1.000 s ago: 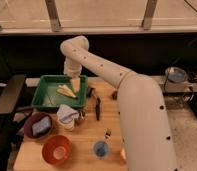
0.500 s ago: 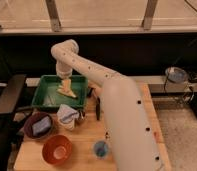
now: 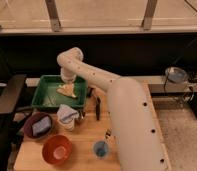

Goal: Place banana in metal cup

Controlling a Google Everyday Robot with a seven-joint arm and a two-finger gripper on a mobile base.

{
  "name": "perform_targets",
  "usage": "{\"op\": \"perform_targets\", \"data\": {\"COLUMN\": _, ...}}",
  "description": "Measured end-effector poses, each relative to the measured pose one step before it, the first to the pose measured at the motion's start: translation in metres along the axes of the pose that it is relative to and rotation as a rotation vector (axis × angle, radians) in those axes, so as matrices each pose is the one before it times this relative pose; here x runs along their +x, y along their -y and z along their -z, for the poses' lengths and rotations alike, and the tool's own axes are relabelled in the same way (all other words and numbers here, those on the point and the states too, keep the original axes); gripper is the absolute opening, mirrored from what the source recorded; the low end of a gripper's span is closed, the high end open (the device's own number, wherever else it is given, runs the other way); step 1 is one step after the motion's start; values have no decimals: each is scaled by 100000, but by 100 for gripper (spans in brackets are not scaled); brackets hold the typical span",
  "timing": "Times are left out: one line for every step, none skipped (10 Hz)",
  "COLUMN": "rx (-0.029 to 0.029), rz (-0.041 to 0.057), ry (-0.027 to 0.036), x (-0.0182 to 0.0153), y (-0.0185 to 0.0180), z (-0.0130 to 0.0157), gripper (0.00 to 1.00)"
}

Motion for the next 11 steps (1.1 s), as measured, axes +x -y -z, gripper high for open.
{"op": "perform_targets", "data": {"rx": 1913, "rz": -865, "ry": -452, "x": 361, "y": -117, "z": -207, "gripper": 80}}
{"op": "perform_targets", "data": {"rx": 1424, "rz": -862, "ry": 545, "x": 198, "y": -130, "z": -324, "gripper": 80}}
{"op": "perform_targets", "data": {"rx": 184, "rz": -1008, "ry": 1303, "x": 367, "y": -261, "z": -966, "gripper": 80}}
{"op": "perform_targets", "data": {"rx": -479, "rz": -480, "ry": 941, "x": 113, "y": -124, "z": -641, "gripper": 80}}
{"op": "perform_targets", "data": {"rx": -1670, "rz": -795, "ry": 1745, "x": 157, "y": -233, "z": -1313, "gripper": 80}}
{"op": "perform_targets", "data": {"rx": -1806, "rz": -463, "ry": 1502, "x": -53, "y": -205, "z": -968, "gripper": 80}}
{"op": "perform_targets", "data": {"rx": -1835, "rz": -532, "ry": 1717, "x": -66, "y": -190, "z": -788, "gripper": 80}}
{"op": "perform_targets", "data": {"rx": -1322, "rz": -345, "ry": 1261, "x": -32, "y": -143, "z": -521, "gripper": 79}}
{"op": "perform_targets", "data": {"rx": -1455, "rz": 376, "ry": 2178, "x": -51, "y": -230, "z": -628, "gripper": 73}}
{"op": "perform_targets", "data": {"rx": -132, "rz": 307, "ry": 402, "x": -20, "y": -30, "z": -94, "gripper": 70}}
{"op": "perform_targets", "data": {"rx": -291, "rz": 1844, "ry": 1078, "x": -169, "y": -135, "z": -71, "gripper": 54}}
